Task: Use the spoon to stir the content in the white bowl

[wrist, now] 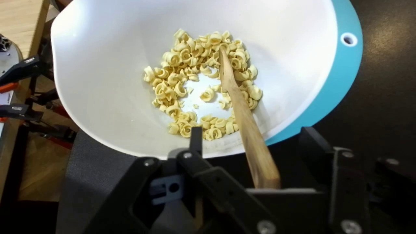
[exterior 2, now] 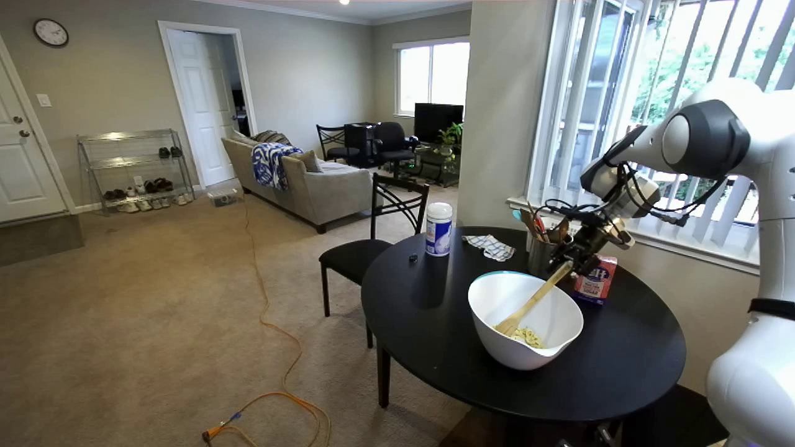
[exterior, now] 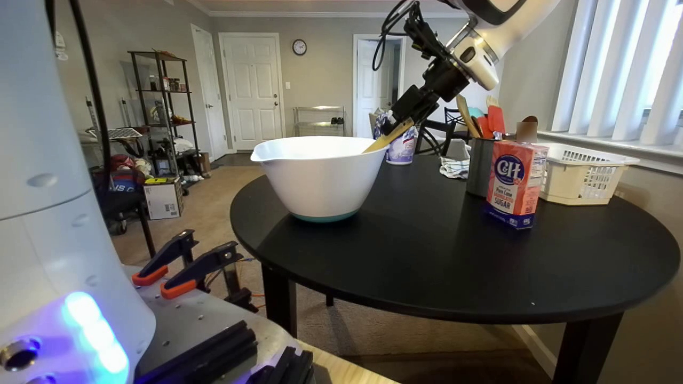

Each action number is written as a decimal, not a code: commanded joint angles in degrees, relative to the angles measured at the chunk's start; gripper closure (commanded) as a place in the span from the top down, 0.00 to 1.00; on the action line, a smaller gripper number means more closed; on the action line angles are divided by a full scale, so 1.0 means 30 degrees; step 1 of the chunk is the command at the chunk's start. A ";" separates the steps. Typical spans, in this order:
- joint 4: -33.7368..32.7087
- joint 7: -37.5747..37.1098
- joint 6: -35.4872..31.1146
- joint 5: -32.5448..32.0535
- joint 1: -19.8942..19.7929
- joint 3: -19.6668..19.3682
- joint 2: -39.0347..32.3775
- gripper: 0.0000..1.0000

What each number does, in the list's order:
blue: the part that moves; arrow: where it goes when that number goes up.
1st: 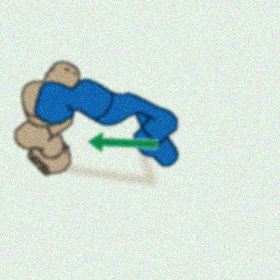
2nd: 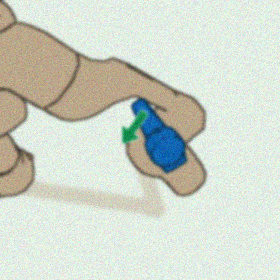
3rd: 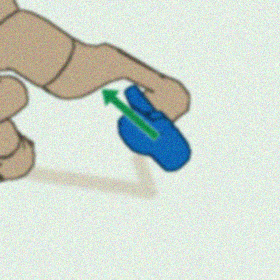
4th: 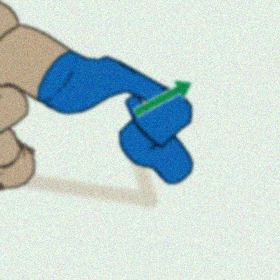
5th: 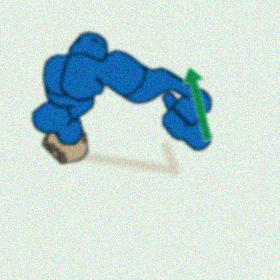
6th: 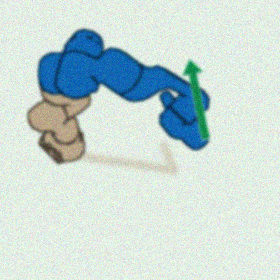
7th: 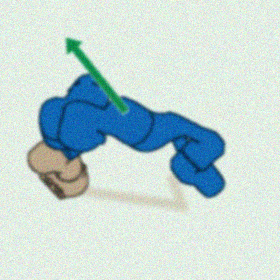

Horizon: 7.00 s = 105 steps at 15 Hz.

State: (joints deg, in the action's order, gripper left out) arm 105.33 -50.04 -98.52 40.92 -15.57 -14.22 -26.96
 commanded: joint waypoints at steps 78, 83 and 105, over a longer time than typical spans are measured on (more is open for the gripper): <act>0.4348 -0.3467 -0.4838 -1.3283 0.5508 0.4199 0.6962 0.03; 0.4040 -0.3422 -0.5387 -1.1007 0.5376 0.4244 0.6798 0.03; 0.4458 -0.3402 -0.6662 -1.4304 0.5369 0.3614 0.6858 0.03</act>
State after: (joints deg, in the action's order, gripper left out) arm 117.82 -61.70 -121.16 0.62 0.91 -3.25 -6.80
